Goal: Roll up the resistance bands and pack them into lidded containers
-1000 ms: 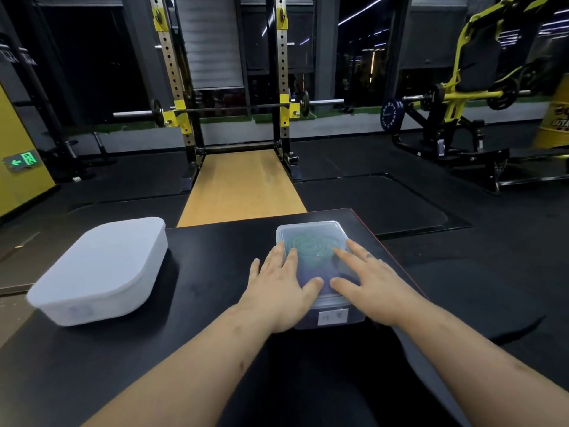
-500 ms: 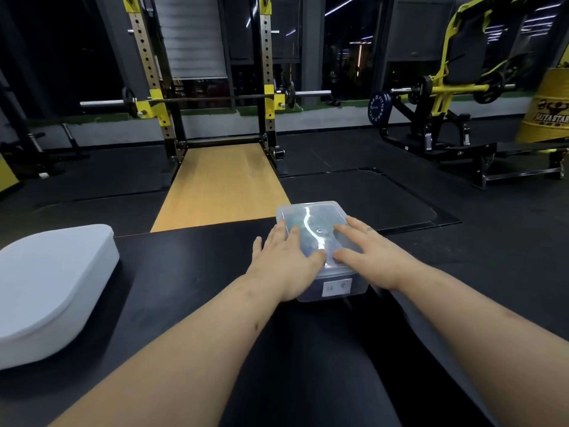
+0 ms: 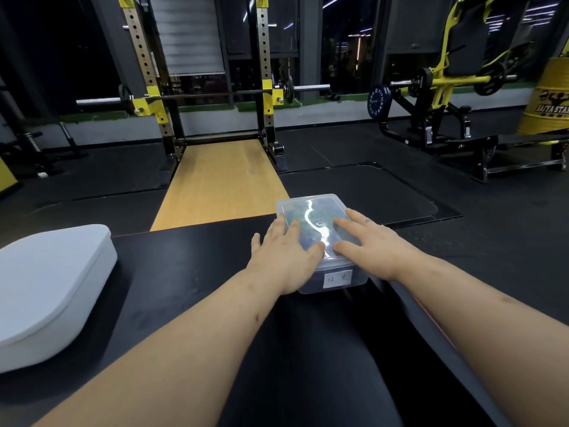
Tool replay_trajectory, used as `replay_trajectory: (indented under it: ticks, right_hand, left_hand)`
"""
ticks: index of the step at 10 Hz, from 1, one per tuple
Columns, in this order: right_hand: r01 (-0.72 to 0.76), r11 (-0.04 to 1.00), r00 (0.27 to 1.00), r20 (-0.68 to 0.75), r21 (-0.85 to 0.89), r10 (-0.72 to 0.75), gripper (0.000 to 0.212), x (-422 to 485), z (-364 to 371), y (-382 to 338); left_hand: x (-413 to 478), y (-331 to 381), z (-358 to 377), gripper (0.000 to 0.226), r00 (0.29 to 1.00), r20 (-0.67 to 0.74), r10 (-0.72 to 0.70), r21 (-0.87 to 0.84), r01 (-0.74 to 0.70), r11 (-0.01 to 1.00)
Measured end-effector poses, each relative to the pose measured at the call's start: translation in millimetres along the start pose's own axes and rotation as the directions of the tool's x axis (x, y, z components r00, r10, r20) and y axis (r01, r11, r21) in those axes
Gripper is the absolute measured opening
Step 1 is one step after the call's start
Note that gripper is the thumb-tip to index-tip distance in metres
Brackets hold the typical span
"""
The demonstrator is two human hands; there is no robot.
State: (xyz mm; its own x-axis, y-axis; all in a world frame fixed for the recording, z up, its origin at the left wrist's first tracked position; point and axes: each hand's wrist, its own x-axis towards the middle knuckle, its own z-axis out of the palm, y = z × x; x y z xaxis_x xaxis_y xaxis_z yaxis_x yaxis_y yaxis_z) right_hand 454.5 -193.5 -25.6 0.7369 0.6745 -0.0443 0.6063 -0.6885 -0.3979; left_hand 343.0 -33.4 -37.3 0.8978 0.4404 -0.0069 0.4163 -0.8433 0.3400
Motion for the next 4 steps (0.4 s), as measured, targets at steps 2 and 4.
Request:
replay_trajectory:
  ticks: [2,4]
  right_hand:
    - [0.028,0.995,0.998,-0.057,-0.101,-0.033,0.062,-5,0,0]
    - [0.075,0.986,0.987,-0.132,-0.149,-0.095,0.060,-29,-8,-19]
  left_hand:
    - [-6,0,-9,0.072,1.000,0.004,0.019,-0.001,-0.019,1.000]
    - [-26,-8,-40,0.062,0.989,-0.119,0.087,-0.003,-0.088,0.996]
